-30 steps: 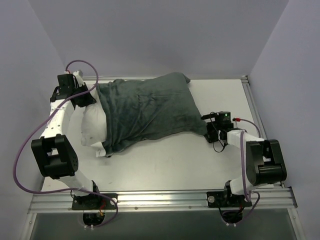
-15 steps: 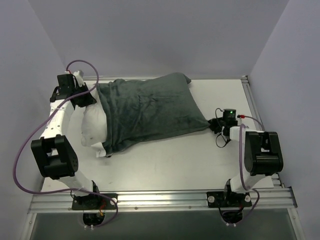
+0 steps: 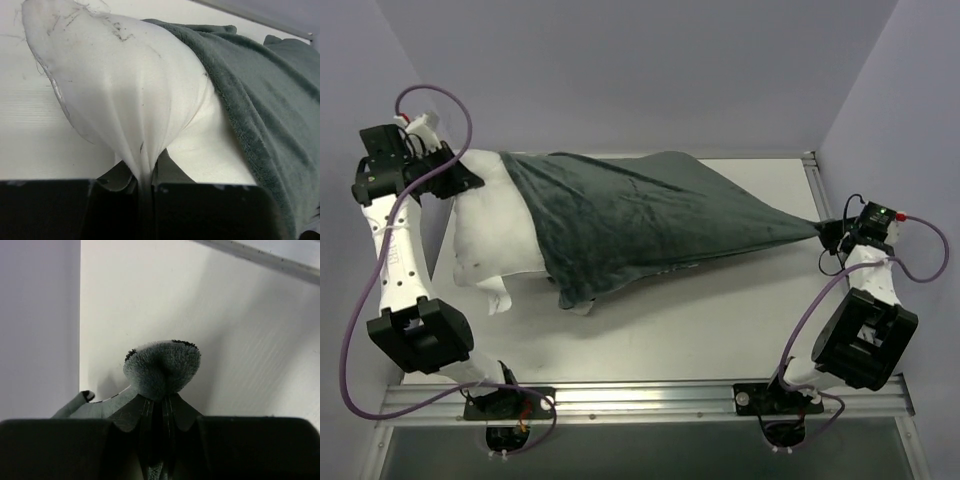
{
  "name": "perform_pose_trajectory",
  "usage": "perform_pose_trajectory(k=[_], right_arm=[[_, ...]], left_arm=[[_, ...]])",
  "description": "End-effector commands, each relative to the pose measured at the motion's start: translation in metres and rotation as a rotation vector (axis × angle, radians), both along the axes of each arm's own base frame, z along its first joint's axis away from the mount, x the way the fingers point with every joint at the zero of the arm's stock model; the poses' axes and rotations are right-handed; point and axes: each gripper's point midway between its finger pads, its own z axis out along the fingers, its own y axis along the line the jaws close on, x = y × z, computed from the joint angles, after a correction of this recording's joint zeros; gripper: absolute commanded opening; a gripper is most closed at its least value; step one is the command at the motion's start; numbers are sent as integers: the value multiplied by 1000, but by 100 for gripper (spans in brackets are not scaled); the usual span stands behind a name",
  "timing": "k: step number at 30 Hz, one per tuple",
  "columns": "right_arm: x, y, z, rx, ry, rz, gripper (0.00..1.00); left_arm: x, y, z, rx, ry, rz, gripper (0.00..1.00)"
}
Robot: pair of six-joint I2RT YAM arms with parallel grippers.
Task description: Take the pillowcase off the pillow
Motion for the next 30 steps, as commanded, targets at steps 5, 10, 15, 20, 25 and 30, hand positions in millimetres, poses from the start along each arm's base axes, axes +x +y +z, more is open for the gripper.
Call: perform_pose_trajectory(k=[5, 10, 15, 20, 25, 30], right_arm=[[-46, -128, 54, -298, 56, -369, 0], [-46, -143, 67, -310, 46, -388, 0], [-45, -149, 86, -360, 59, -384, 0], [-47, -153, 96, -388, 78, -390, 0], [17, -52, 135, -583, -2, -19, 0], [23, 28, 130, -620, 32, 243, 50]], left_arm=[[-39, 158, 155, 452, -397, 342, 2], [-66, 207, 171, 514, -418, 438, 2], [-81, 211, 165, 478, -404, 372, 2], [-90, 228, 138, 454, -330, 376, 2], [-70, 108, 137, 470, -398, 56, 2], [-67, -42, 165, 381, -559, -279, 2]])
